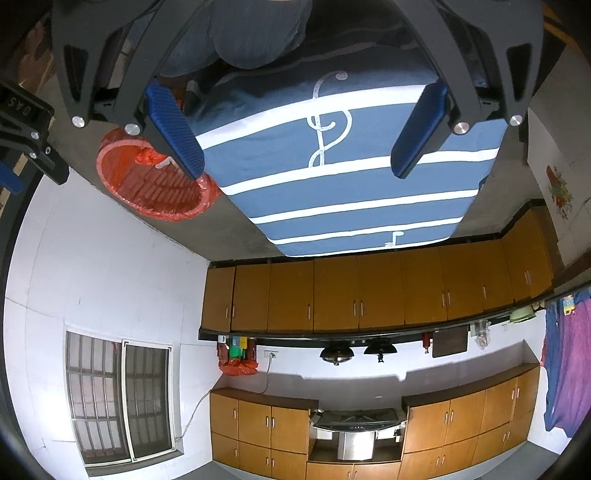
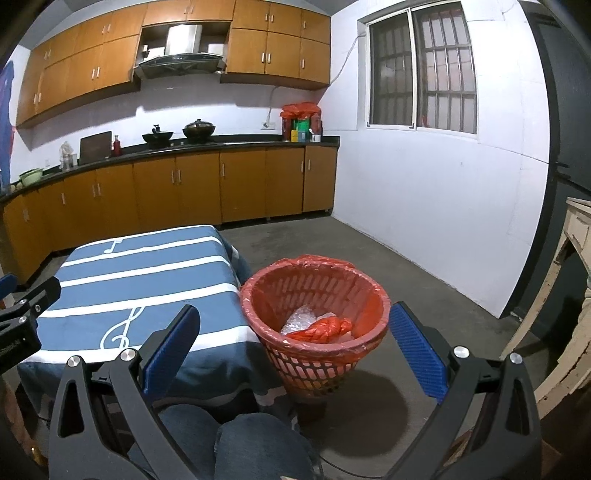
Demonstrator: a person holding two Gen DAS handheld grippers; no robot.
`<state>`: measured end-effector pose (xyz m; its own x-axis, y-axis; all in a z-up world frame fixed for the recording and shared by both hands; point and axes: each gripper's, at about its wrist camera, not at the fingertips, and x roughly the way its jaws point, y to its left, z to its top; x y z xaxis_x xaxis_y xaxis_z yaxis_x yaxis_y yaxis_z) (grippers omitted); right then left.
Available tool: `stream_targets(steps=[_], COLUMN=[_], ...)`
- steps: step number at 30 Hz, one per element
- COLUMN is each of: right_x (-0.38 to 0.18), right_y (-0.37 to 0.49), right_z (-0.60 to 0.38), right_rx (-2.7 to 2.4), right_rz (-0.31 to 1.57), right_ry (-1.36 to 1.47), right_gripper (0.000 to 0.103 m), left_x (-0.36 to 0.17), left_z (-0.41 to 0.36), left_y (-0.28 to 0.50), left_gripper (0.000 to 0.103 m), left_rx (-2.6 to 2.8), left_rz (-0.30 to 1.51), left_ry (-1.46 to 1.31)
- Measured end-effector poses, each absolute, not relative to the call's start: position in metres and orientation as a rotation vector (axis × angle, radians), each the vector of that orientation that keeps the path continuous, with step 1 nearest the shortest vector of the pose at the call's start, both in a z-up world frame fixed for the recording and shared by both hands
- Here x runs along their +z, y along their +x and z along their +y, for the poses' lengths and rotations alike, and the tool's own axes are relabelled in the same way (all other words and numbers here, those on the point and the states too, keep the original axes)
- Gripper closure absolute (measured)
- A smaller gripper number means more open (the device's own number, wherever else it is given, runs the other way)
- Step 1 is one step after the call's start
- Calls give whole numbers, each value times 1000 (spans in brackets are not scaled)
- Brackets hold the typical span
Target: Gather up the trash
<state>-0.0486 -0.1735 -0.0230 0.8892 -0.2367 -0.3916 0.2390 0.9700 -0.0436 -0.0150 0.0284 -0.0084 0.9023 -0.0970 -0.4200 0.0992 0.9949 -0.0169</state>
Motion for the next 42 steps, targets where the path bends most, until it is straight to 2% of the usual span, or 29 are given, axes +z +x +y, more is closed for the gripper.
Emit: stream_targets(steps=[42], right_x=[-36], right_y=[-45], right_z=[-178], right_rx=[-248], right_rz=[446], right_ry=[23], right_gripper=[2], left_x=[-18], left_z=[18], left_y=[-15], left_gripper=[4], left_rx=[-49], left_rz=[457], left_ry=[37])
